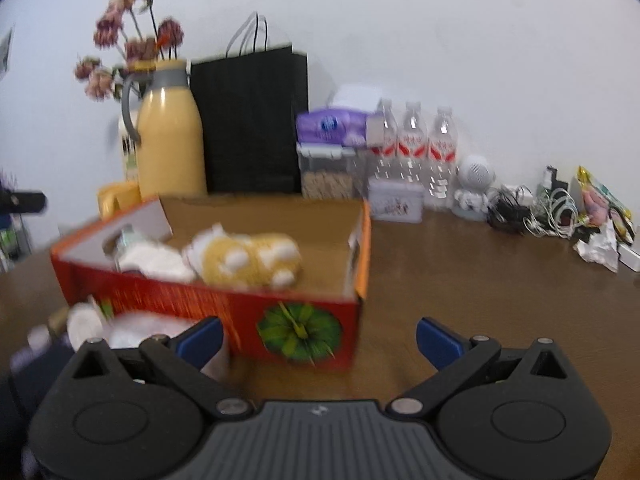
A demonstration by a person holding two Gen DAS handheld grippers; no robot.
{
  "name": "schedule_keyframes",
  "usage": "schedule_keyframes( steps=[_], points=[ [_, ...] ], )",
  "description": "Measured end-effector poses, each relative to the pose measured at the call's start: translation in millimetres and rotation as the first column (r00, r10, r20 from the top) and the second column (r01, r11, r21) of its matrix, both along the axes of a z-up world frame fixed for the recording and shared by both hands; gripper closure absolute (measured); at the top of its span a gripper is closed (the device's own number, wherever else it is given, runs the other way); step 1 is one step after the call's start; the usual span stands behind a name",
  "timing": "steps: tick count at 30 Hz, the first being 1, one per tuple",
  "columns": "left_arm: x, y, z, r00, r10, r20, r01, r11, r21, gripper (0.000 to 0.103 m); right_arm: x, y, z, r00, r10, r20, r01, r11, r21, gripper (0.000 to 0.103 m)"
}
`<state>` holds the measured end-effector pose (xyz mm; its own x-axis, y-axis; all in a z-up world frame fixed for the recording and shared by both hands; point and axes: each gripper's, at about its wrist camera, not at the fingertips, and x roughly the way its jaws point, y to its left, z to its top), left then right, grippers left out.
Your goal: Organize objects
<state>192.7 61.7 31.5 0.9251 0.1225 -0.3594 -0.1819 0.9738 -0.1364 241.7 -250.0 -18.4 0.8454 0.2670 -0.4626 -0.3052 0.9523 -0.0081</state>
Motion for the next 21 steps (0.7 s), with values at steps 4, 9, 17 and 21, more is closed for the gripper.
schedule_keyframes(
  steps=[4, 9, 17, 21],
  points=[
    [-11, 15, -11, 0.999, 0.031, -0.037, -0.030, 0.999, 0.016, 0.000, -5, -8, -15, 0.998, -0.012, -0.067, 0.009, 0.999, -0.048, 0.000],
    [-21, 27, -23, 0.996, 0.040, -0.083, -0.040, 0.999, 0.005, 0.000, -13, -7, -23, 0.994, 0.005, -0.107, -0.010, 0.999, -0.049, 0.001],
    [-32, 30, -39, 0.989, 0.014, -0.147, -0.013, 1.000, 0.005, 0.000, -25, 8, -27, 0.990, 0.047, -0.135, -0.052, 0.998, -0.035, 0.024],
    [-34, 31, -51, 0.986, 0.003, -0.169, -0.006, 1.000, -0.013, 0.000, -27, 13, -29, 0.987, 0.058, -0.150, -0.065, 0.997, -0.041, 0.033]
  ],
)
